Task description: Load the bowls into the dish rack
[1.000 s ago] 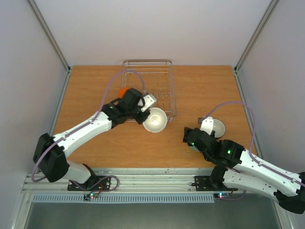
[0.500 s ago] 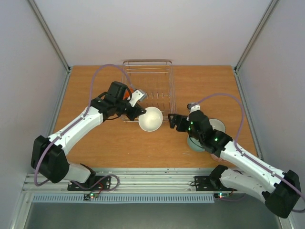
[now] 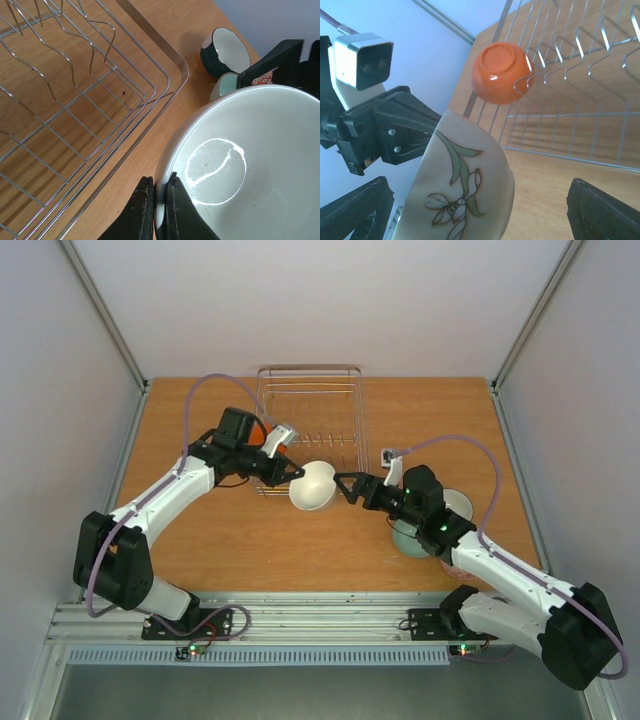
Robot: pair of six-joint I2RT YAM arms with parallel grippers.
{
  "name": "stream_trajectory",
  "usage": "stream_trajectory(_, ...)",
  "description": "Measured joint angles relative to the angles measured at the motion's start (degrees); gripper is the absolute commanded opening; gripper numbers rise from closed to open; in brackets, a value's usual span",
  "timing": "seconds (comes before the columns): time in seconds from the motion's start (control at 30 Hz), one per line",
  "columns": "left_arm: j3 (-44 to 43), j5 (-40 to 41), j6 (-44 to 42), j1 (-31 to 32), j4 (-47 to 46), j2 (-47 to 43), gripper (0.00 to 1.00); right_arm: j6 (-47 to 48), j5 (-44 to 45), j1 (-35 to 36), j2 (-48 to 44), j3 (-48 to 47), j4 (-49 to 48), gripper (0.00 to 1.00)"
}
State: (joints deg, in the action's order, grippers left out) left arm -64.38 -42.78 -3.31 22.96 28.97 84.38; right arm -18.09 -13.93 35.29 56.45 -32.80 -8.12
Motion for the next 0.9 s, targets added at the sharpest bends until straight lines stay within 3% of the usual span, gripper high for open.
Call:
stream_trajectory(0.4, 1.11, 4.04, 4.13, -1.16, -1.81, -2.16, 0.01, -9.99, -13.49, -0.70, 14.27, 2.49, -21.16, 0.92)
stream_trajectory(0.9, 2.69, -0.11, 6.86, -4.57, -4.96, -3.39, 0.00, -17.14, -18.45, -0.70, 18.49, 5.64, -38.45, 0.88)
